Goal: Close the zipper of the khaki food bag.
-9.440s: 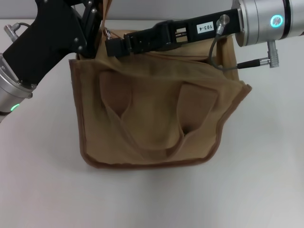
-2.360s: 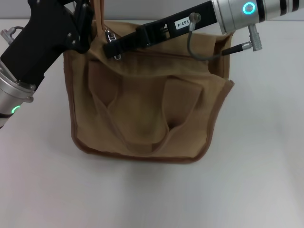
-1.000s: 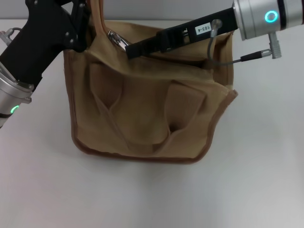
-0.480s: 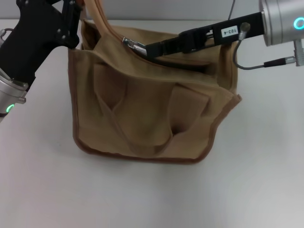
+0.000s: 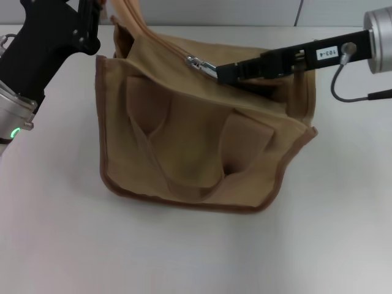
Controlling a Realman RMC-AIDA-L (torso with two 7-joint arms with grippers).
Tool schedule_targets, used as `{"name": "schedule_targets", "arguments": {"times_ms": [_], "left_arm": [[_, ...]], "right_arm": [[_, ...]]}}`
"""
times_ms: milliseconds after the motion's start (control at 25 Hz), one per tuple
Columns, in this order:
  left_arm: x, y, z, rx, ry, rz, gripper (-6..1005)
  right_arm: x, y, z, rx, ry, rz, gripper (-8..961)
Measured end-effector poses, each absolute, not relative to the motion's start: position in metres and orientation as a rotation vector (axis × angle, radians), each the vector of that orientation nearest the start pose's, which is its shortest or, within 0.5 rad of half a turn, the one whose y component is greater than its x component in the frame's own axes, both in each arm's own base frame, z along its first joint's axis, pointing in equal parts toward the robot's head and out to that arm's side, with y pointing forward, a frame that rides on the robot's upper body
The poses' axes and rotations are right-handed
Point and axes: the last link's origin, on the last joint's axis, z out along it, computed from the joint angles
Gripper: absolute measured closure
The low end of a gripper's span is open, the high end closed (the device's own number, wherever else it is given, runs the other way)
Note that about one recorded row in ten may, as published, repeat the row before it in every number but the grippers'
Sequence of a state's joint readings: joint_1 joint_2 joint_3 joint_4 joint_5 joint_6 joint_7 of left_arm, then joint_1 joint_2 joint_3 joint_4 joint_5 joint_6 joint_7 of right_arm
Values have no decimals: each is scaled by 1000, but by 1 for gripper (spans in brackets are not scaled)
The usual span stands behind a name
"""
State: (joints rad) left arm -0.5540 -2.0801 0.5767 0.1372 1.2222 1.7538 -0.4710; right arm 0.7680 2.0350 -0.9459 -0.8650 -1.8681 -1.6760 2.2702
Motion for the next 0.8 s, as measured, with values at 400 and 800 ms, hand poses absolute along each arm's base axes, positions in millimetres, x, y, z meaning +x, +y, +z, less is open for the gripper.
{"name": "schedule_targets", "arguments": {"times_ms": [400, 800], "left_arm": [[-239, 330, 20, -1837, -47, -1270, 995], [-232, 322, 20, -1842, -10, -1340, 995]], "right_arm": [[158, 367, 38, -2880, 1259, 747, 955], [151, 365, 49, -2926, 1184, 846, 913]]}}
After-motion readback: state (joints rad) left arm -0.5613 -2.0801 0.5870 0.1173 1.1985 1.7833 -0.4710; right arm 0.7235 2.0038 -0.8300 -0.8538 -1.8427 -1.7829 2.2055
